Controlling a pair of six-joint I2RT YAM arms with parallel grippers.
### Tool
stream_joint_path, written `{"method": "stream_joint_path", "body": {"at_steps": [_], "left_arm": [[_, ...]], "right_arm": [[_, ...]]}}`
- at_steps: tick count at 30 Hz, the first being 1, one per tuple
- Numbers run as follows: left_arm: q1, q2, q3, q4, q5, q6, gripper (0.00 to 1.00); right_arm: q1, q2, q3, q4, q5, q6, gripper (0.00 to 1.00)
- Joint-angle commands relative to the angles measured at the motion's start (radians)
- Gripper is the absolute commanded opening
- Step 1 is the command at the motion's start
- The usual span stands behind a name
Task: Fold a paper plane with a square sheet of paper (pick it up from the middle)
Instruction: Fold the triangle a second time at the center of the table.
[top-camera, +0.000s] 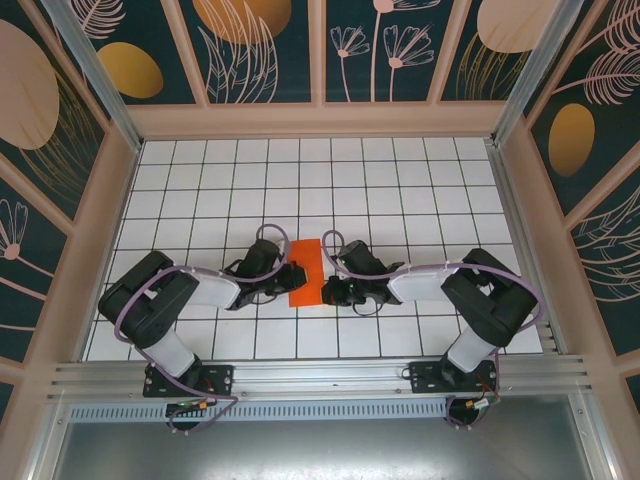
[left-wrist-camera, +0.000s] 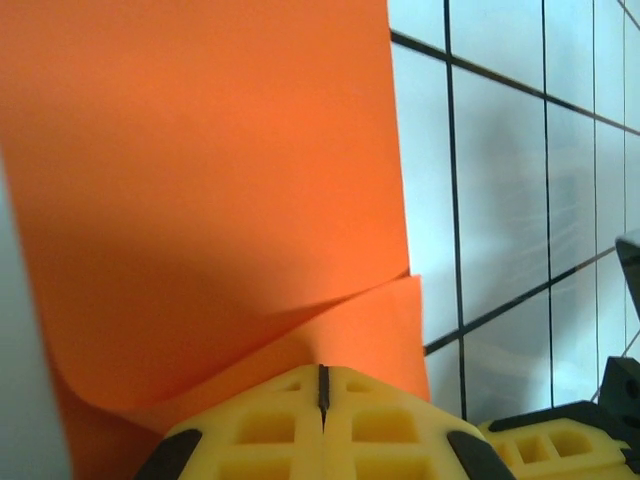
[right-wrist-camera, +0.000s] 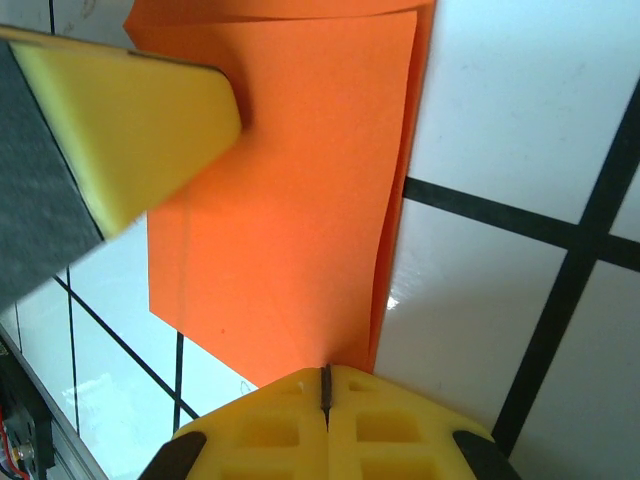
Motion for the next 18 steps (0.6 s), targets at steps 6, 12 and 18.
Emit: {"method": "stream_joint_path", "body": {"at_steps": [6, 12, 18], "left_arm": [[0.126, 0.009, -0.031, -0.03, -0.049, 0.115, 0.05], [0.197, 0.006, -0.031, -0.015, -0.024, 0.132, 0.05], [0.208, -0.073, 0.012, -0.066, 0.006, 0.148, 0.13]], "right_arm": [[0.007, 0.055, -0.074, -0.208, 0.099, 0.02, 0.0], [0.006, 0.054, -0.058, -0.21, 0.082, 0.024, 0.0], [0.005, 0.009, -0.003, -0.19, 0.048, 0.018, 0.0]]}}
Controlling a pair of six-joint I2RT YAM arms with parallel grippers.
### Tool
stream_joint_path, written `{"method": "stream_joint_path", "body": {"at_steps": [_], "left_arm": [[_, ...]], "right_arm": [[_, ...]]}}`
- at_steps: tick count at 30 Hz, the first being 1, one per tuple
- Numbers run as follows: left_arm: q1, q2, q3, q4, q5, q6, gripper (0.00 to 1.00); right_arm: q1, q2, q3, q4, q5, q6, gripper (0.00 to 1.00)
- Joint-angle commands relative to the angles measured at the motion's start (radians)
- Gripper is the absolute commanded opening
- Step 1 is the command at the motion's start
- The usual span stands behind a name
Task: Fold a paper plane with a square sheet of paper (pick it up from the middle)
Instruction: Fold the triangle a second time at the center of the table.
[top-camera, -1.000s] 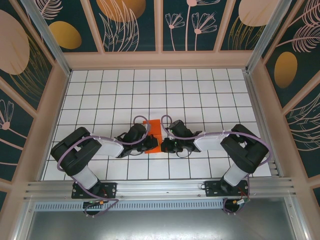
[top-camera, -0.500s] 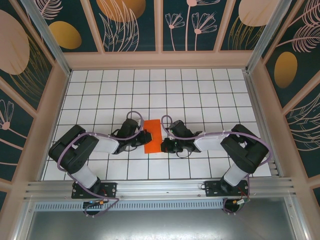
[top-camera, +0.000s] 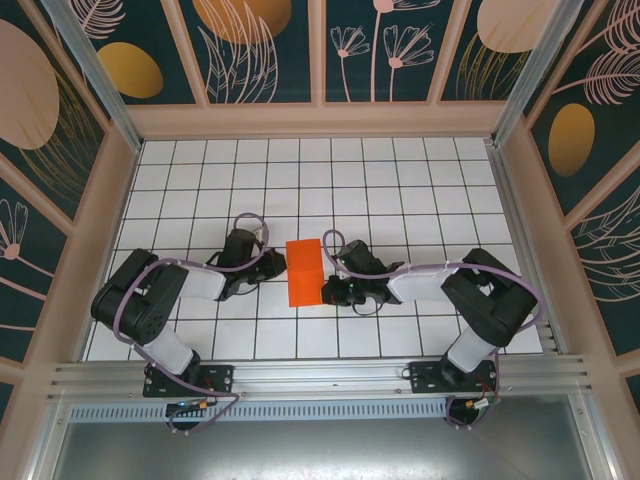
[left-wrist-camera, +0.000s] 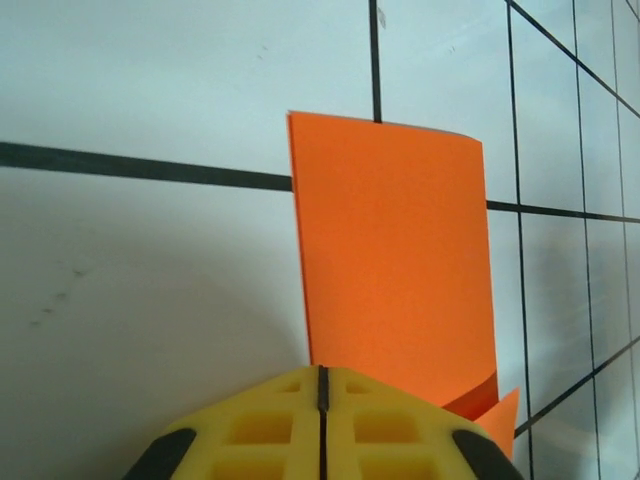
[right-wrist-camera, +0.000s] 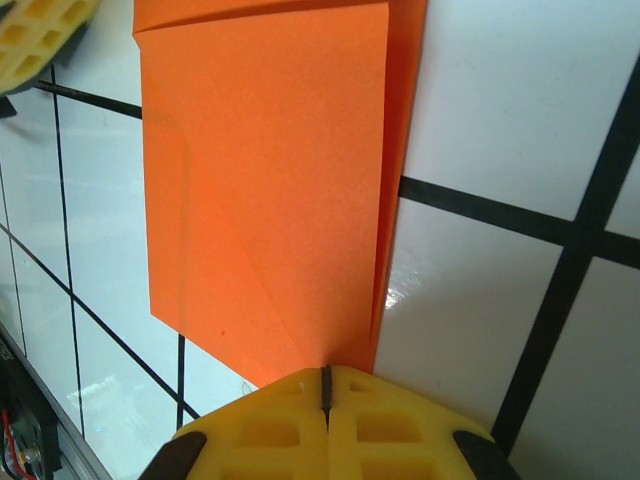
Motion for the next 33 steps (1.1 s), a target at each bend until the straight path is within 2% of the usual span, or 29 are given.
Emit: {"method": "stream_joint_path", "body": {"at_steps": [1, 4, 7, 11, 15, 20, 33], "left_arm": [[0.014, -0.073, 0.028, -0.064, -0.021, 0.029, 0.18], [0.004, -0.144, 0.017, -0.077, -0.015, -0.007, 0.23], [-0.032, -0.195, -0.013, -0.064, -0.012, -0.047, 0.22], [-0.11, -0.223, -0.055, -0.011, -0.036, -0.107, 0.11], [-0.156, -0.188, -0.077, 0.054, -0.051, -0.159, 0.0], [-0.169, -0.121, -0.07, 0.117, -0.019, -0.174, 0.0], [-0.171, 0.005, -0.018, 0.072, -0.036, -0.169, 0.0]], "right_arm": [[0.004, 0.0, 0.006, -0.163, 0.043, 0.0, 0.0], [0.004, -0.026, 0.068, -0.133, 0.026, -0.012, 0.02], [0.003, -0.029, 0.126, -0.137, 0.003, -0.059, 0.05], [-0.008, -0.009, 0.166, -0.127, -0.044, -0.1, 0.06], [-0.019, 0.052, 0.204, -0.12, -0.068, -0.116, 0.02], [-0.028, 0.112, 0.239, -0.102, -0.079, -0.123, 0.0], [-0.026, 0.187, 0.273, -0.121, -0.078, -0.138, 0.0]]}}
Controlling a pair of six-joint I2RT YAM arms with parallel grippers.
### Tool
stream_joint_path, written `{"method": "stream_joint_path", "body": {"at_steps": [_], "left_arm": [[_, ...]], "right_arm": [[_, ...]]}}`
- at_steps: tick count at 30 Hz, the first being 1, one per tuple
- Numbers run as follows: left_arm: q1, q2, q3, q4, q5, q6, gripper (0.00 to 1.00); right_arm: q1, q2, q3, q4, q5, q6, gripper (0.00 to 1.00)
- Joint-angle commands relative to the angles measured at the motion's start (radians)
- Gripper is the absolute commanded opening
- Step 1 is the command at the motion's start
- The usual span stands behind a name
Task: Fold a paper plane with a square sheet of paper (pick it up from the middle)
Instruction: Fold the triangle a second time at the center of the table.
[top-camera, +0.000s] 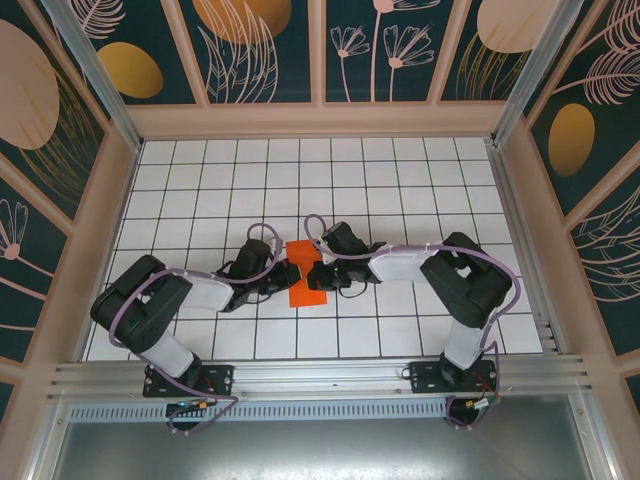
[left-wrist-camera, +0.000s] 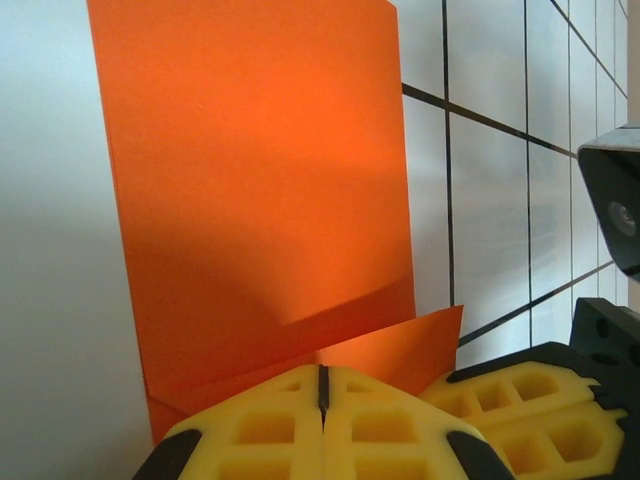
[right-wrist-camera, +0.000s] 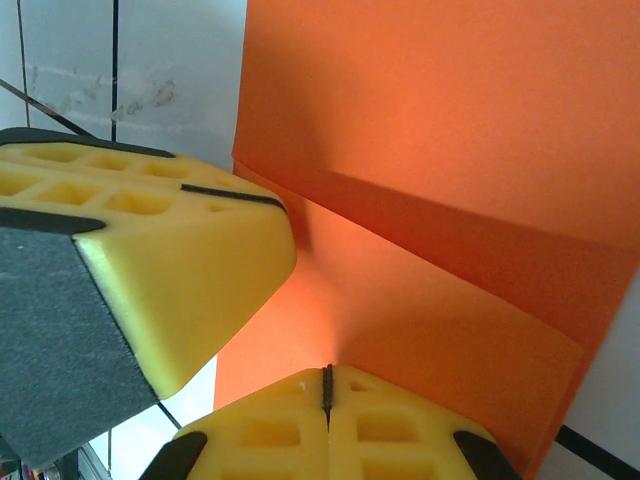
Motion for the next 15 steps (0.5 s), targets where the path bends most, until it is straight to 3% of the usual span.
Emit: {"method": "stream_joint_path", "body": {"at_steps": [1, 8, 15], "left_arm": [[-0.006, 0.023, 0.016, 0.003, -0.023, -0.018, 0.0], [-0.006, 0.086, 0.052, -0.152, -0.068, -0.014, 0.0], [-0.006, 0.092, -0.01, -0.154, -0.112, -0.052, 0.0]], "right_arm": [[-0.004, 0.025, 0.03, -0.018, -0.01, -0.031, 0.0], [-0.004, 0.039, 0.03, -0.075, 0.012, -0.068, 0.0], [-0.006, -0.037, -0.052, -0.132, -0.015, -0.112, 0.0]]}}
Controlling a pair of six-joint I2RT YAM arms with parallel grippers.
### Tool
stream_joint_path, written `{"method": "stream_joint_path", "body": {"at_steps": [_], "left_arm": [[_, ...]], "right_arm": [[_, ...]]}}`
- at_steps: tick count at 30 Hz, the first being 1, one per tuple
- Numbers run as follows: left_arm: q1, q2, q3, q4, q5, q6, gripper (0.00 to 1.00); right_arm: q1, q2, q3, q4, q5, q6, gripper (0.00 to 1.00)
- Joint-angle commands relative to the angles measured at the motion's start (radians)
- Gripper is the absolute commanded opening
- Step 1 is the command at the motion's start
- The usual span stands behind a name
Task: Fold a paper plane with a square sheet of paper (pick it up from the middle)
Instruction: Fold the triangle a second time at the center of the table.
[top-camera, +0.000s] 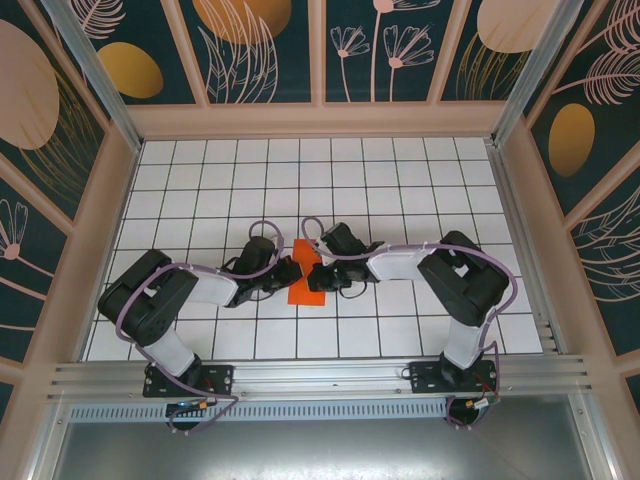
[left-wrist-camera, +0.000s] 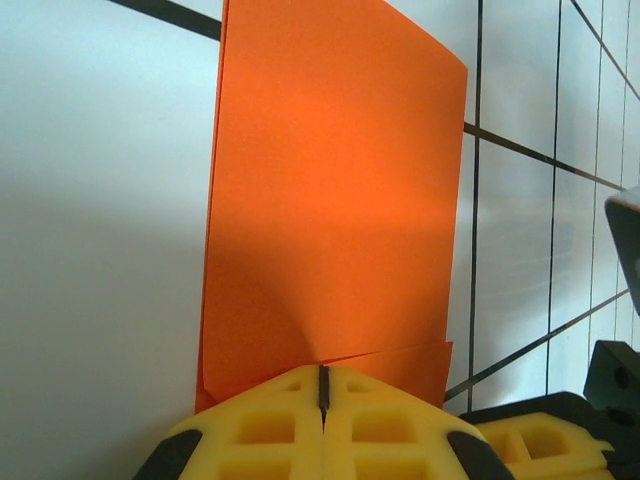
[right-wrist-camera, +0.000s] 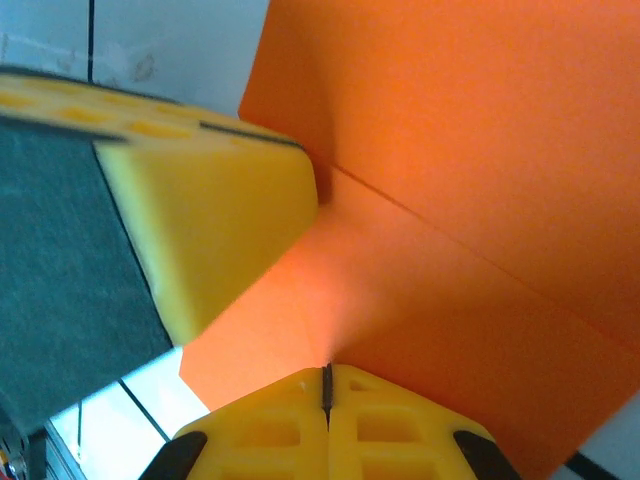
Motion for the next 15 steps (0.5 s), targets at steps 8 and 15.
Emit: {"method": "stream_joint_path", "body": {"at_steps": [8, 15], "left_arm": [[-0.005, 0.046, -0.058, -0.121, -0.094, -0.031, 0.0], [-0.005, 0.033, -0.037, -0.099, -0.078, -0.03, 0.0]], "right_arm": [[-0.001, -0.133, -0.168, -0.127, -0.052, -0.039, 0.0], [-0.002, -0.236, -0.202, -0.123, -0.015, -0.013, 0.0]]}}
